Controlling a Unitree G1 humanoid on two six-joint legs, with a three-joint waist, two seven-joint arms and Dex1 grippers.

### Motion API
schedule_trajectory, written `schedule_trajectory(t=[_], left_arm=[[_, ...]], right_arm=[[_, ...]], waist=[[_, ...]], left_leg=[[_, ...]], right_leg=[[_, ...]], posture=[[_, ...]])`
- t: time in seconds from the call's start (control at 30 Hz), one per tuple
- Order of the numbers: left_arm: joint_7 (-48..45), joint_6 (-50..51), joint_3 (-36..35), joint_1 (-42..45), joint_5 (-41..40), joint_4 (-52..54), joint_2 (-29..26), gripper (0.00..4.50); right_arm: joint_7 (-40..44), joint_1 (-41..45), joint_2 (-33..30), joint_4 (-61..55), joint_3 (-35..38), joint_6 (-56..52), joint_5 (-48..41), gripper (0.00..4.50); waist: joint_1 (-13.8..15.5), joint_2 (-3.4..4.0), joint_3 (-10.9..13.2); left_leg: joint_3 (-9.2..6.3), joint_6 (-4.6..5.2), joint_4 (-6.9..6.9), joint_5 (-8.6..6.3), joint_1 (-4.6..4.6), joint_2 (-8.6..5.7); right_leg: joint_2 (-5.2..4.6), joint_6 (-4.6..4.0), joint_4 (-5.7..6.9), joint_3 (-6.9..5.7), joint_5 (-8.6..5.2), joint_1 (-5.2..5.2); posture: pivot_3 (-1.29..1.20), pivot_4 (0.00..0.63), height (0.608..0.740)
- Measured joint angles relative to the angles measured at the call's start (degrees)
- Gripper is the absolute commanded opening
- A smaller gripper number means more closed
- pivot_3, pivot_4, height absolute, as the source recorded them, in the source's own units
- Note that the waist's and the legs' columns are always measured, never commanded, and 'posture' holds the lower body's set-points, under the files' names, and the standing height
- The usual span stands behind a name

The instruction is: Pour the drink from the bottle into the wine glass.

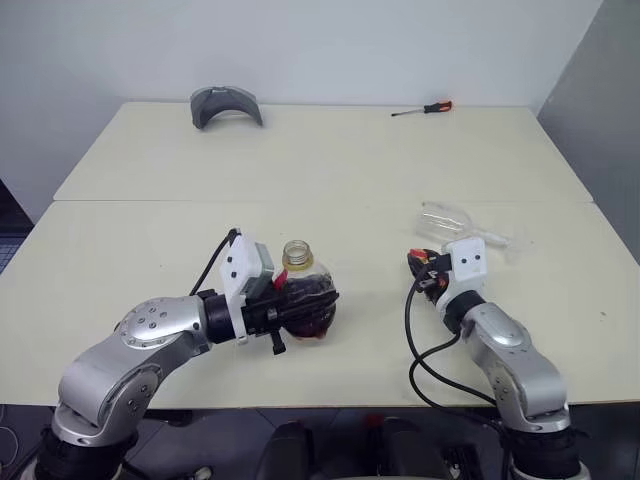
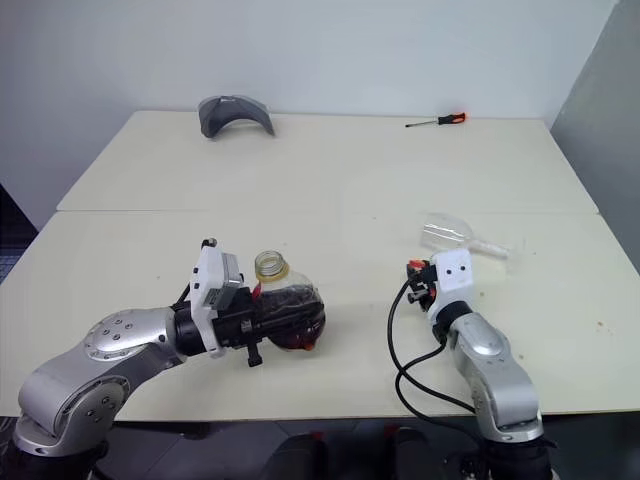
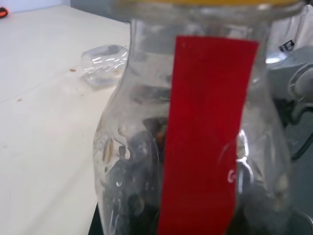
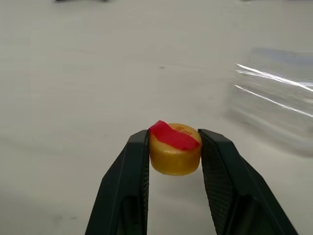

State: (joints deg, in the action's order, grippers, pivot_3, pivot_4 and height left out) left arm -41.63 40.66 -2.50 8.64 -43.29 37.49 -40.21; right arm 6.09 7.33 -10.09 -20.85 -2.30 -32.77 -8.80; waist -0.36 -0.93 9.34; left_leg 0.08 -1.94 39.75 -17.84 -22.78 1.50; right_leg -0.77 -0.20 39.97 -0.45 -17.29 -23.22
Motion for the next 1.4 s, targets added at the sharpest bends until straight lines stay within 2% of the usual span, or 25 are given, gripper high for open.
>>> schedule_trajectory(t=[0.33, 0.47, 0.5, 0.67, 0.87, 1.0, 1.27, 1.4], left_arm=[[-1.52, -1.42, 1.08, 1.23, 3.03, -1.41, -0.12, 1.05], [-1.53, -1.42, 1.07, 1.56, 3.38, -1.65, -0.12, 1.05], [-1.5, -1.42, 1.08, 1.97, 3.63, -2.09, -0.04, 1.05], [-1.47, -1.41, 1.09, 3.53, 3.94, -2.4, 0.4, 1.05], [-1.55, -1.44, 1.09, 4.47, 4.83, -4.14, 0.72, 1.05], [-1.48, -1.44, 1.09, 4.52, 5.47, -4.36, 0.85, 1.05], [8.75, -2.42, -2.54, 12.91, 10.6, -17.66, 5.87, 1.05], [13.79, -4.91, -5.54, 13.89, 14.78, -23.74, 6.77, 1.05]], right_arm=[[-4.2, 0.7, 6.23, 7.51, 1.44, 3.63, 1.93, 1.21], [-4.22, 0.97, 6.02, 7.41, 1.84, 1.49, 1.76, 2.5], [-3.82, 0.97, 5.91, 7.41, 2.13, 0.92, 1.65, 2.96], [-3.58, 1.21, 5.42, 6.27, 2.45, -0.84, 0.91, 4.5], [-1.88, 0.82, 2.14, -3.75, 3.33, -8.77, -1.06, 4.5], [3.23, 0.99, -3.55, -10.28, 4.13, -13.39, -4.69, 4.5], [30.4, 6.97, -12.83, -9.91, 6.45, -10.21, -24.03, 4.5], [36.95, 13.76, -14.19, -8.59, 4.01, -10.18, -28.54, 4.5]], waist=[[-0.09, 0.0, 0.0], [-0.09, 0.0, 0.0], [-0.09, 0.0, 0.0], [-0.1, 0.0, 0.0], [-0.07, 0.01, 0.0], [-0.07, 0.0, 0.0], [-0.27, -0.01, 0.01], [-0.77, -0.01, 0.01]], left_leg=[[-0.01, 0.02, -0.01, -0.01, 0.0, 0.02], [-0.03, 0.03, -0.01, -0.02, 0.01, 0.02], [-0.03, 0.04, -0.01, -0.02, 0.01, 0.02], [-0.01, 0.05, 0.0, -0.03, 0.0, 0.01], [-0.04, 0.19, -0.01, -0.11, 0.0, 0.02], [-0.05, 0.24, 0.0, -0.13, 0.0, 0.01], [-0.12, 0.3, 0.04, -0.16, 0.02, 0.0], [-0.2, 0.29, 0.04, -0.16, 0.0, 0.05]], right_leg=[[0.02, -0.01, 0.0, 0.01, 0.0, 0.0], [0.03, -0.01, 0.01, 0.0, 0.0, 0.0], [0.03, -0.01, 0.01, -0.01, 0.0, 0.0], [0.02, -0.01, 0.01, 0.01, 0.0, 0.0], [0.03, -0.01, 0.02, -0.01, 0.0, 0.0], [0.03, -0.01, 0.01, -0.01, 0.0, 0.01], [0.1, -0.01, 0.0, 0.0, 0.01, 0.02], [0.1, -0.02, 0.01, -0.07, 0.01, 0.02]], posture=[[0.0, 0.15, 0.74], [0.0, 0.15, 0.74], [0.0, 0.15, 0.74], [0.0, 0.15, 0.74], [0.0, 0.15, 0.74], [0.0, 0.15, 0.74], [0.0, 0.15, 0.74], [0.0, 0.15, 0.74]])
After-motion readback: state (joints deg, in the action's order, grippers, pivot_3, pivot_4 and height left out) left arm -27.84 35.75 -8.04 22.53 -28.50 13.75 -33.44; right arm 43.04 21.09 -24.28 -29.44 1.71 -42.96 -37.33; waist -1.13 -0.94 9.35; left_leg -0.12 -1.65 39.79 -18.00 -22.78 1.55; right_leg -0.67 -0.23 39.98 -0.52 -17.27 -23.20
